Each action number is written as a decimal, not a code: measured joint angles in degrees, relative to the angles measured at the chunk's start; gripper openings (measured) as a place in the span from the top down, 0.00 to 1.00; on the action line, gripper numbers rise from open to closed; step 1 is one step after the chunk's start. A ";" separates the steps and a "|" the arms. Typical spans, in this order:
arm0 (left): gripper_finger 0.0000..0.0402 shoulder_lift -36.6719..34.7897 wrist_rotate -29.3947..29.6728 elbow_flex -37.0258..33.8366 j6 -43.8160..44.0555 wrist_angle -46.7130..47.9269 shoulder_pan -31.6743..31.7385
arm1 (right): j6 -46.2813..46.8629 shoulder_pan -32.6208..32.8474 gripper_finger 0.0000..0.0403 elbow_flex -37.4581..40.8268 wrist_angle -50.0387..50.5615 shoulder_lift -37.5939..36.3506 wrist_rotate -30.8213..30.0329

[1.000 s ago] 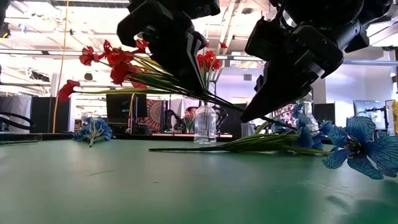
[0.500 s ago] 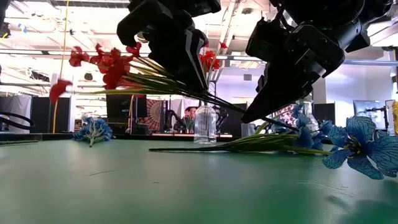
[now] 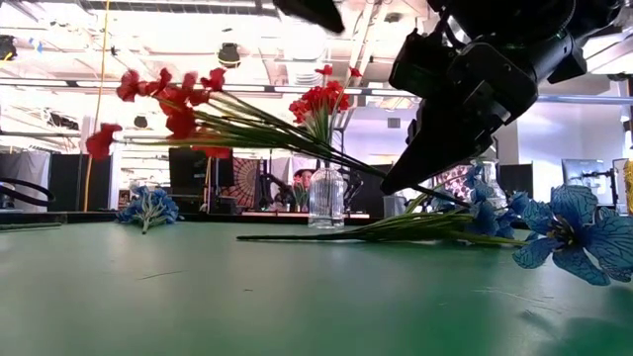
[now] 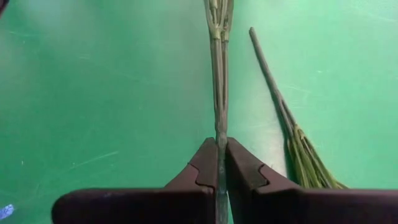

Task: Sort flowers into vase by color
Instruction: Put the top red flowers into the left white transparent vase

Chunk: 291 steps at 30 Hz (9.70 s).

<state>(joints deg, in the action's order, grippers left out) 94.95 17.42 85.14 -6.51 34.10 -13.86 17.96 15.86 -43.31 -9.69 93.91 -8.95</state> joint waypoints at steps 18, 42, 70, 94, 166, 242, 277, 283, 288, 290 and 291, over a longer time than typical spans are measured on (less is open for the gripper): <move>0.59 -30.69 -1.28 -46.80 9.38 -57.76 4.20 | -1.95 0.61 0.90 0.00 0.18 -0.81 -0.15; 0.59 -23.91 -7.52 -58.22 17.75 -80.98 7.97 | -18.47 1.63 0.90 0.00 -18.46 -17.15 0.11; 0.59 1.40 -13.61 -45.09 6.92 -111.80 8.08 | -14.97 -2.87 0.90 -0.02 -24.33 -16.76 0.02; 0.59 -2.29 -24.48 -44.96 11.57 -103.62 10.70 | -16.49 -3.63 0.90 0.04 -25.19 -16.72 -0.17; 1.00 -10.92 -11.26 -44.44 8.89 -85.10 17.29 | -12.25 -10.38 0.33 -0.04 3.00 -24.41 -0.33; 1.00 -2.05 -23.16 -36.79 3.32 -70.89 42.26 | -9.36 -7.34 0.33 0.00 12.65 -25.22 -10.64; 1.00 5.47 -24.31 -36.72 0.11 -70.63 41.39 | -9.40 -6.29 0.33 0.04 12.89 -25.20 -10.56; 0.97 5.47 -24.35 -36.72 -0.19 -70.61 41.39 | -9.45 -6.32 0.33 0.04 12.91 -25.20 -10.56; 0.84 5.47 -24.94 -36.72 0.31 -70.22 41.36 | -9.53 -6.34 0.33 0.04 12.92 -25.20 -10.56; 0.79 5.45 -25.81 -36.30 1.08 -68.90 41.38 | -9.60 -6.34 0.33 0.04 12.93 -25.20 -10.56; 0.76 5.45 -26.25 -35.68 1.45 -67.54 41.38 | -9.60 -6.34 0.33 0.04 12.93 -25.20 -10.56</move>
<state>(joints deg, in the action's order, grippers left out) 100.40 -8.83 49.46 -5.07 -33.44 27.52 8.36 9.52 -43.27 3.25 68.71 -19.51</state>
